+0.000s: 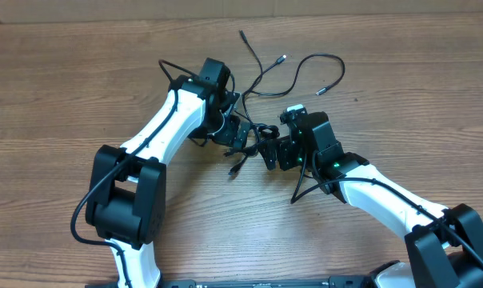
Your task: Untangle cables
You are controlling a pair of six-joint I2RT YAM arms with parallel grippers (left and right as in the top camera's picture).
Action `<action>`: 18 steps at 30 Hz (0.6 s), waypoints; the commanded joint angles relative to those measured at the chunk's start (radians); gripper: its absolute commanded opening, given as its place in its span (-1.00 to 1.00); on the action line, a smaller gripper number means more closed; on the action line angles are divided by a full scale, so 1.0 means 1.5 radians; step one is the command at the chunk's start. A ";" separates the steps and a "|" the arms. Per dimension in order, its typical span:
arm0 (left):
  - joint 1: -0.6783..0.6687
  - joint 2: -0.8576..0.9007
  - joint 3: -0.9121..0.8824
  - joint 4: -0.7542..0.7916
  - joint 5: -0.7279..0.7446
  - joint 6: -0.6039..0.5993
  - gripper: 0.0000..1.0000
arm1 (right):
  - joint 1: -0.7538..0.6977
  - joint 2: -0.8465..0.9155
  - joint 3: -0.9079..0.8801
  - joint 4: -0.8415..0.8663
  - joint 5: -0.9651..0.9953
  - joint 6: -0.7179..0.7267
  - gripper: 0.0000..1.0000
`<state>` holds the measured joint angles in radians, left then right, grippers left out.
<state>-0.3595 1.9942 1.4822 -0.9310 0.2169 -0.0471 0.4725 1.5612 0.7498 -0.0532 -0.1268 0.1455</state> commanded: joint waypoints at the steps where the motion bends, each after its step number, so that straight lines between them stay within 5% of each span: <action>1: 0.001 0.001 -0.045 0.053 0.006 0.016 0.99 | -0.002 0.003 -0.002 0.004 -0.004 0.005 1.00; 18: -0.001 0.009 -0.075 0.180 0.008 -0.019 0.99 | -0.002 0.003 -0.002 0.012 -0.004 0.005 1.00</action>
<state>-0.3595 1.9945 1.3792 -0.6640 0.2173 -0.0605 0.4728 1.5627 0.7498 -0.0433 -0.1268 0.1493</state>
